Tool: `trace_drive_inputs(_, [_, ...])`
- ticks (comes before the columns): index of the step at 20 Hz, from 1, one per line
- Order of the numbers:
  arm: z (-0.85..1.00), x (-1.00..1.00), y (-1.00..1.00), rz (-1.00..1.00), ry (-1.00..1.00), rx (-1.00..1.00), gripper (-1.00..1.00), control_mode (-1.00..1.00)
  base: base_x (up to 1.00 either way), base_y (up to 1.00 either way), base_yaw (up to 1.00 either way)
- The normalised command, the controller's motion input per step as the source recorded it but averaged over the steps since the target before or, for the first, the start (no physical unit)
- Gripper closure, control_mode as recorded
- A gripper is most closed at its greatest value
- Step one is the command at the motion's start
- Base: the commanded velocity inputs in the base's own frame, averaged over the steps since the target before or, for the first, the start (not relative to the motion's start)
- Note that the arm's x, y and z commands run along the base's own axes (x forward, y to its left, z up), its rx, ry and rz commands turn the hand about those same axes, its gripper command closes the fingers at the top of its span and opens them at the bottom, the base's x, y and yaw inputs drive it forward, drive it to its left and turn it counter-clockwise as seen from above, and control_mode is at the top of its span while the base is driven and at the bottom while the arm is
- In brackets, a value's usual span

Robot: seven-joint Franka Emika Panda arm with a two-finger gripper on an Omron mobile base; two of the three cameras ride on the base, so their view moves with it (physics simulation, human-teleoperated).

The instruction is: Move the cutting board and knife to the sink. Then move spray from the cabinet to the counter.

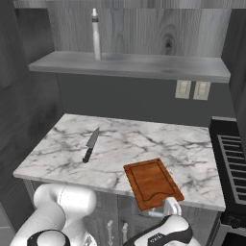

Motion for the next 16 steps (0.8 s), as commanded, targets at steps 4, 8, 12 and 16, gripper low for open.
trace_drive_inputs(4, [0.0, 0.03, 0.06, 0.0, -0.04, 0.0, -1.0, -1.0, 0.0, 0.0, 0.0])
trace_drive_inputs(8, [0.0, 0.08, 0.08, 0.0, -0.01, 0.0, -1.0, -1.0, 0.0, 0.0, 0.0])
trace_drive_inputs(12, [0.0, 0.06, 0.07, 0.0, 0.0, 0.0, -1.0, -1.0, 0.0, 0.0, 0.0])
trace_drive_inputs(16, [0.0, 0.08, 0.11, 0.0, 0.0, 0.0, -1.0, -1.0, 0.0, 0.0, 0.0])
